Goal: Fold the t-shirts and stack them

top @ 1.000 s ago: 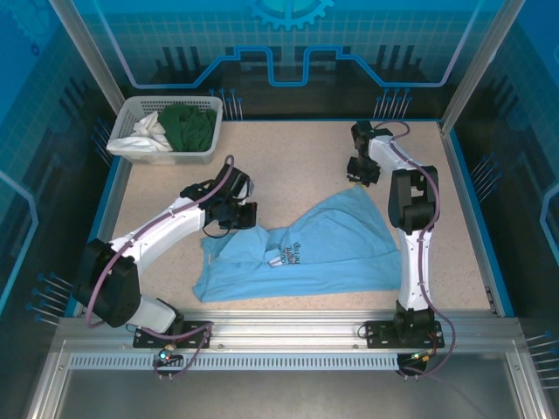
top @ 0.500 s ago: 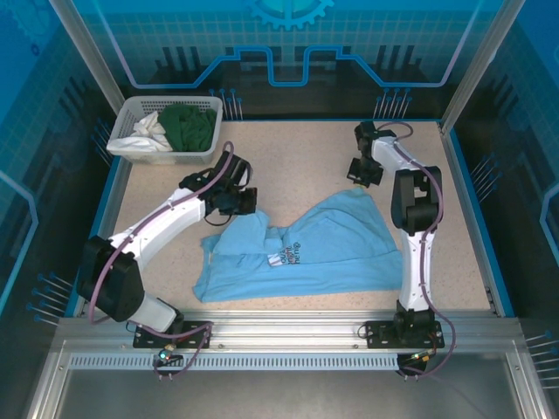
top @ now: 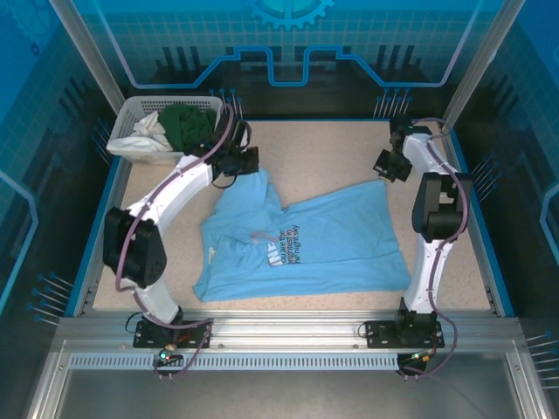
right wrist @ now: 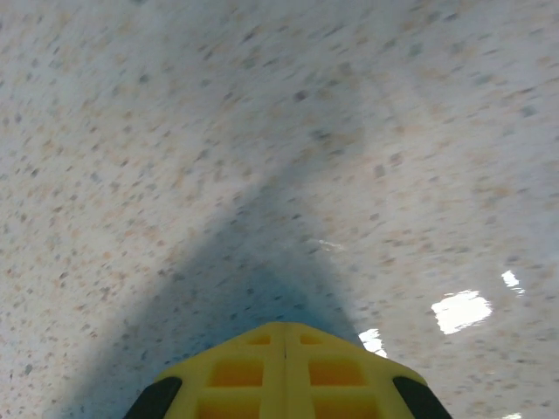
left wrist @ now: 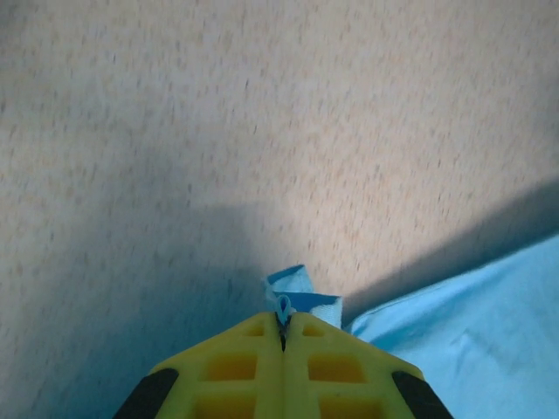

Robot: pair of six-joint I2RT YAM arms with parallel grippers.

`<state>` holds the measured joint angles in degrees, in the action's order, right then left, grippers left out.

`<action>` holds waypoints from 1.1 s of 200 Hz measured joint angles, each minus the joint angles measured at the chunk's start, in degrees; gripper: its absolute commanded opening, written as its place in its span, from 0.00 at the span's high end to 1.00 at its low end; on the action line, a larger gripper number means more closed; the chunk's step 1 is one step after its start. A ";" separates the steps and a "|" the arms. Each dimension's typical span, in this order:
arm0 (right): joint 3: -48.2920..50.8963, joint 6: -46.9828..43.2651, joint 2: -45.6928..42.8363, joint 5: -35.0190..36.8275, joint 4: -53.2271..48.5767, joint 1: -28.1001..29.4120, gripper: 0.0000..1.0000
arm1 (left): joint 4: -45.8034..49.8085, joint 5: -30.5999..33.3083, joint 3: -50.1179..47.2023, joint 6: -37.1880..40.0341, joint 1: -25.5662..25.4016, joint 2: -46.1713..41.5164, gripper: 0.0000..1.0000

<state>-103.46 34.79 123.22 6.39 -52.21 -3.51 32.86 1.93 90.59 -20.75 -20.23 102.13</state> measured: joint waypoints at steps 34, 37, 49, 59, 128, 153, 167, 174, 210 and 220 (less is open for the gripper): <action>-0.02 -0.35 -0.57 -0.87 0.28 -5.27 1.00 | -2.73 -0.02 11.69 0.15 1.14 12.52 1.00; 0.00 -0.33 -0.63 -0.90 0.31 -5.75 1.00 | -2.80 -0.04 12.66 0.15 1.31 13.70 1.00; -0.02 -0.35 -0.76 -1.22 0.44 -7.41 1.00 | -2.78 -0.22 17.18 0.15 1.99 18.43 1.00; -0.02 -0.39 -0.83 -1.55 0.68 -8.52 1.00 | -2.71 -0.28 21.00 0.15 2.64 22.03 1.00; -0.07 -2.75 -0.83 -5.64 2.56 -9.66 1.00 | 2.32 -5.62 43.36 2.23 6.01 37.42 0.92; 1.38 -3.39 -1.99 -8.48 4.90 -9.64 1.00 | 4.55 -8.39 45.55 3.48 6.14 37.57 0.93; 3.89 -3.85 -4.11 -10.58 6.43 -9.66 1.00 | 5.35 -9.97 45.09 4.26 6.14 37.16 0.93; 5.29 -4.20 -5.44 -11.65 7.10 -9.66 1.00 | 5.49 -10.82 43.47 4.44 6.14 36.28 0.93; 16.55 -6.45 -16.06 -16.52 11.78 -9.66 1.00 | 2.40 -13.22 21.03 4.66 6.01 23.34 0.94; 20.28 -7.13 -19.67 -17.55 13.09 -9.66 1.00 | 0.42 -13.40 13.57 4.79 5.86 18.43 0.94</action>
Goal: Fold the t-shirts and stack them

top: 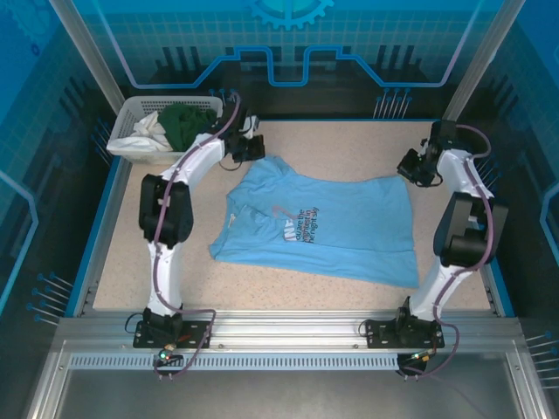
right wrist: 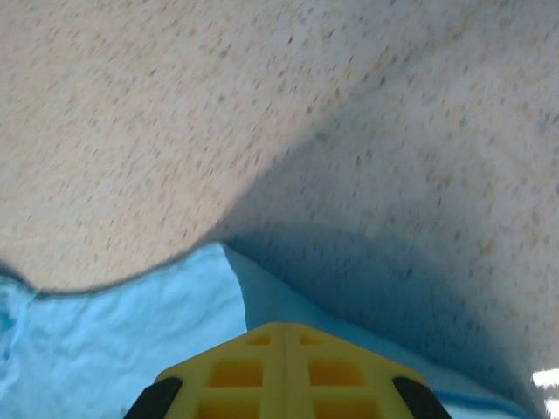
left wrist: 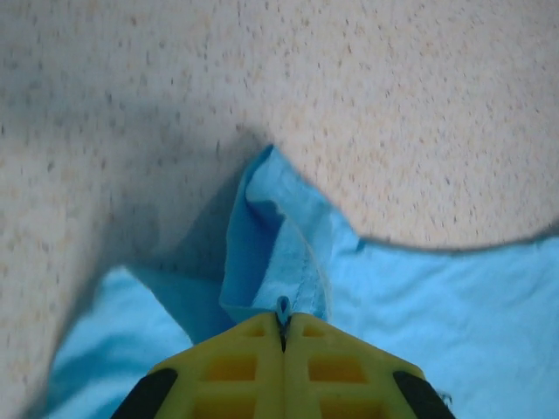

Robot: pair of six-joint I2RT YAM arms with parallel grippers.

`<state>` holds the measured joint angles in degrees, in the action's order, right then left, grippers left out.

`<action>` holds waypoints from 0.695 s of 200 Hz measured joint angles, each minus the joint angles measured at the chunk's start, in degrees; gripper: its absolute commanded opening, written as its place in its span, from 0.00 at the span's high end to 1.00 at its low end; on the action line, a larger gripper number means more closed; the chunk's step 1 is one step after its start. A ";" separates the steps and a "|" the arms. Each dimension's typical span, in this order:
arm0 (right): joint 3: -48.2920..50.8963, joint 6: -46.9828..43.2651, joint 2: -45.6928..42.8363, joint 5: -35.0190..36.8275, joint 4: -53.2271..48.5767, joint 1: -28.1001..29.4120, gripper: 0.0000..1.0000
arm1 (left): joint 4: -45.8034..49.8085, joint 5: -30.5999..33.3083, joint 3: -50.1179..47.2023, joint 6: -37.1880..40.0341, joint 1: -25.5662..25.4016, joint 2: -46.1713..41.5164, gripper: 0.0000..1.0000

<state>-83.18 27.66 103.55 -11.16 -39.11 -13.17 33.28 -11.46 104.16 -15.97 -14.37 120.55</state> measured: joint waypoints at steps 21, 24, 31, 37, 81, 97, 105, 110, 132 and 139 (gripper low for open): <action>7.80 -0.61 -7.98 -1.16 2.21 -0.02 1.00 | -3.06 0.28 -12.66 1.01 -0.33 -10.19 0.93; 8.92 -0.61 -9.20 -1.18 2.38 -0.02 1.00 | -3.28 0.48 -14.08 1.14 -0.35 -11.67 0.93; 11.43 -0.72 -11.91 -1.31 2.84 -0.02 1.00 | -4.37 1.09 -17.35 1.38 -0.48 -15.08 0.93; 13.35 -0.74 -13.94 -1.29 3.02 -0.02 1.00 | -5.27 1.57 -19.74 1.51 -0.52 -17.68 0.93; 23.30 -0.04 -23.06 0.59 3.39 -1.95 1.00 | -10.32 4.31 -32.83 1.09 -0.52 -32.28 0.89; 25.90 0.98 -23.87 1.18 3.72 -4.87 1.00 | -10.23 4.79 -36.02 1.09 -0.52 -34.84 0.89; 27.06 1.66 -23.91 1.44 3.82 -6.62 1.00 | -10.05 5.05 -37.48 1.09 -0.52 -35.63 0.88; 27.67 1.99 -23.89 1.53 3.82 -7.67 1.00 | -9.94 5.25 -38.27 1.09 -0.52 -35.93 0.89; 29.03 3.32 -23.89 1.77 3.89 -10.71 1.00 | -9.60 5.68 -42.56 0.15 -0.52 -37.59 0.88; 29.31 3.69 -23.93 1.84 4.09 -11.17 1.00 | -9.51 5.73 -44.04 -0.57 -0.52 -38.27 0.87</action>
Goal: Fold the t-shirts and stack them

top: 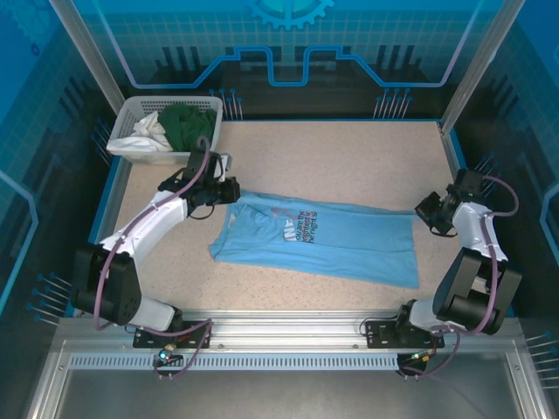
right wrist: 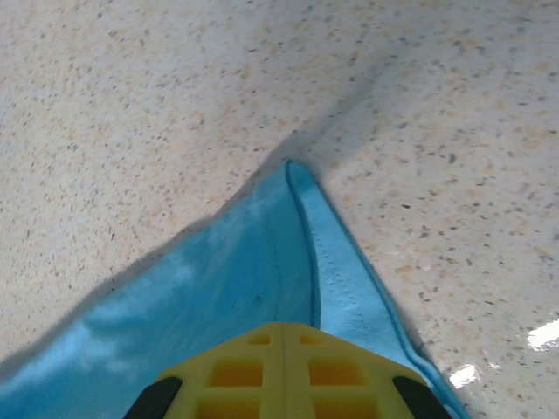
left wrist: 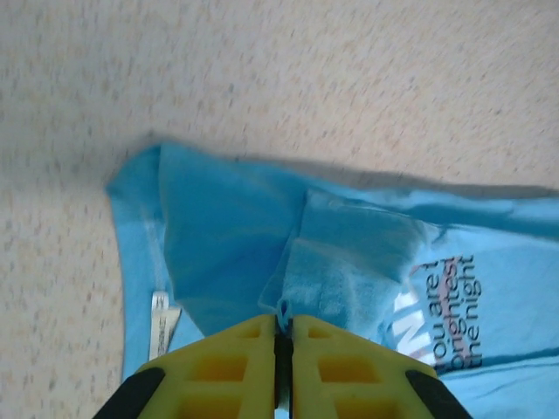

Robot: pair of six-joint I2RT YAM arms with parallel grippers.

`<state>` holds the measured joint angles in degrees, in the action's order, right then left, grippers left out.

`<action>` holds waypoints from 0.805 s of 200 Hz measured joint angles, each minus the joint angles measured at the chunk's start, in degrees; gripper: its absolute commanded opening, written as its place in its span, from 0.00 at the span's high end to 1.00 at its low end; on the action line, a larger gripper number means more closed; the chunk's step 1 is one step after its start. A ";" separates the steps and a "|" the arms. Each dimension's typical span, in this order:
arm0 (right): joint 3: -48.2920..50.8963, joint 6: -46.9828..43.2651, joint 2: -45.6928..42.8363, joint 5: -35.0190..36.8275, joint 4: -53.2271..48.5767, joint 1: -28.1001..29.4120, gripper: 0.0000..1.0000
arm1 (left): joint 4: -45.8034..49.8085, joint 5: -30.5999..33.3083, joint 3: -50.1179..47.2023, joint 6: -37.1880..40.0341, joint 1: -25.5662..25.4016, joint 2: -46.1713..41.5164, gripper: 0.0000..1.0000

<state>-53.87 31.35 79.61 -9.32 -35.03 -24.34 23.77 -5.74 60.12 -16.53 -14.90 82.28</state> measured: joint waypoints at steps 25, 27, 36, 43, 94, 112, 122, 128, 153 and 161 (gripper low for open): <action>1.81 1.25 -0.55 0.28 0.68 -0.79 1.00 | 0.66 0.46 -4.81 -2.73 -0.35 -2.64 0.86; 1.90 1.33 -0.55 0.31 0.68 -0.85 1.00 | 0.72 0.50 -5.05 -2.89 -0.39 -2.82 0.84; 2.40 1.75 -0.52 0.31 0.66 -1.03 1.00 | 0.98 1.01 -6.49 -4.00 -0.70 -3.67 0.75; 2.58 2.08 -0.48 0.33 0.59 -1.20 1.00 | 1.33 1.29 -7.45 -4.83 -0.87 -4.26 0.70; 3.10 7.37 2.21 1.95 -1.57 -5.57 0.58 | 7.45 12.07 -10.32 -10.86 -0.98 -10.95 0.43; 5.68 10.32 -0.31 2.21 -1.25 -7.10 0.54 | 7.48 13.42 -9.68 -11.89 -0.81 -12.70 0.43; 7.10 12.31 -2.56 2.47 -1.38 -6.12 0.54 | 7.26 12.15 -8.44 -11.82 -0.81 -11.85 0.45; 7.41 12.92 -3.58 2.69 -1.38 -5.09 0.54 | 7.21 10.78 -7.15 -11.85 -0.81 -10.62 0.48; 6.38 13.81 -5.49 4.13 0.31 5.20 0.58 | 8.07 4.74 3.37 -9.79 -2.14 0.57 0.62; 5.25 13.55 -4.63 4.42 0.46 8.66 0.59 | 8.87 3.50 8.00 -8.87 -3.15 5.53 0.63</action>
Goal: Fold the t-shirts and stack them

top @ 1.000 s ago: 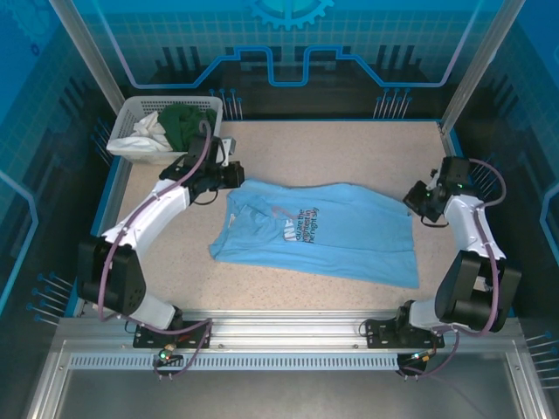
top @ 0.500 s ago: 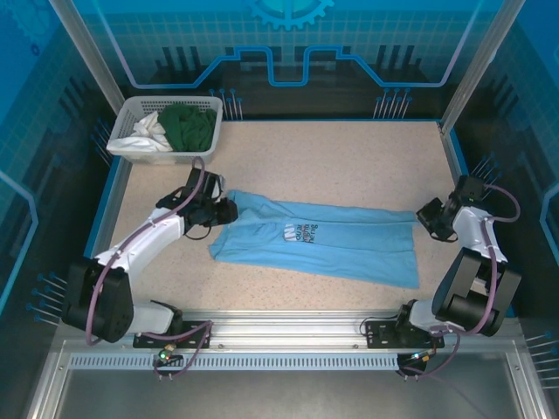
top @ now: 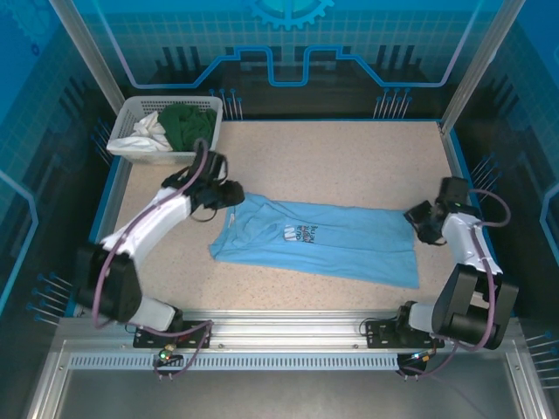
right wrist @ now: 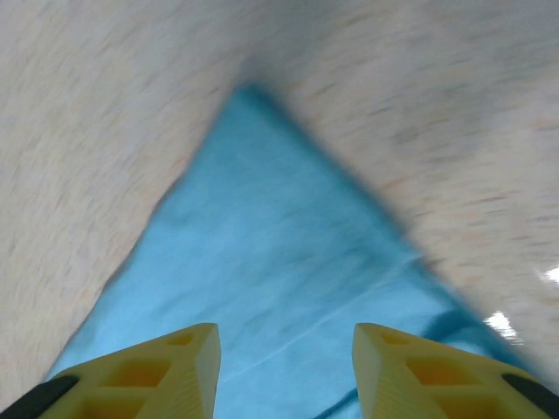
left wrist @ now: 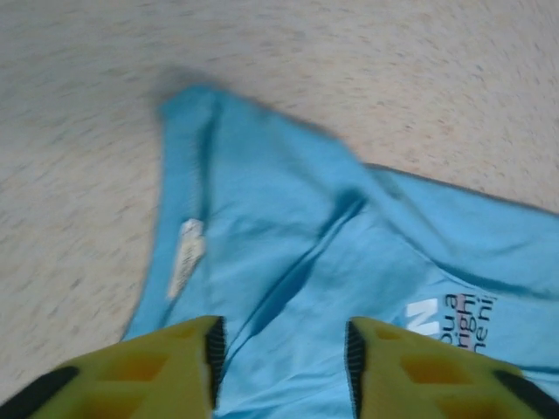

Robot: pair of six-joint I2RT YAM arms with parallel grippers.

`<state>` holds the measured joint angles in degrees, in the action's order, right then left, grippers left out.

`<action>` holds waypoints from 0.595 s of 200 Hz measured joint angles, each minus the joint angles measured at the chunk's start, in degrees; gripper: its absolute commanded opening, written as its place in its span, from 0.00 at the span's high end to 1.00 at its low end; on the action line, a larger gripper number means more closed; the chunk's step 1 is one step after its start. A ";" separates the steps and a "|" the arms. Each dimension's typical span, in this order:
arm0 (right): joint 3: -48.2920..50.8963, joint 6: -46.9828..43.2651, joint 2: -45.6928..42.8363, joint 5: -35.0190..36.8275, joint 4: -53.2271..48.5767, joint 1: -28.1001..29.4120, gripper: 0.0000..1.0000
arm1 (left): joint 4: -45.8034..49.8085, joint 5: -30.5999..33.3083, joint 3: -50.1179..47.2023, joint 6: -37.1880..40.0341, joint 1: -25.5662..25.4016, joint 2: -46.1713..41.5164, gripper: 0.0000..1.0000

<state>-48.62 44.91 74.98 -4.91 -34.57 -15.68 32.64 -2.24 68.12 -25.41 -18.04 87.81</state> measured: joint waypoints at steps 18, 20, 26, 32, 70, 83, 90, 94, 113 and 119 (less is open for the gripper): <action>-3.67 -0.74 4.48 0.44 0.66 7.08 0.63 | 1.97 -1.79 9.46 1.92 -2.40 9.92 0.62; -4.02 -0.96 5.14 0.35 0.74 7.61 0.64 | 2.12 -1.81 10.12 2.03 -2.56 10.78 0.62; -5.27 -1.27 7.34 0.37 0.87 9.31 0.65 | 2.89 -2.10 12.50 2.43 -3.13 13.44 0.62; -6.47 -1.49 9.79 0.39 1.01 10.69 0.66 | 3.74 -2.21 14.73 2.82 -3.58 16.15 0.62; -9.25 -2.95 23.15 1.07 1.05 12.52 0.67 | 7.85 0.11 20.26 2.93 -3.48 27.26 0.64; -10.01 -3.34 25.35 1.36 0.13 11.93 0.66 | 8.70 1.44 20.15 2.75 -2.47 29.29 0.62; -11.04 -3.45 25.70 1.29 -0.26 11.50 0.66 | 8.70 2.38 19.91 2.54 -1.75 29.92 0.62; -11.63 -3.61 26.01 1.49 -0.15 11.26 0.67 | 8.76 2.99 19.80 2.43 -1.27 30.21 0.62; -13.18 -3.82 27.93 1.11 0.11 9.27 0.65 | 9.11 6.45 19.80 2.36 1.18 31.58 0.63; -13.51 -3.89 28.17 0.57 0.15 8.48 0.64 | 9.16 7.56 19.80 2.36 1.92 32.11 0.62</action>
<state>-62.13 41.01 103.15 -4.34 -34.41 -7.20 41.80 5.32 87.92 -23.05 -16.12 119.92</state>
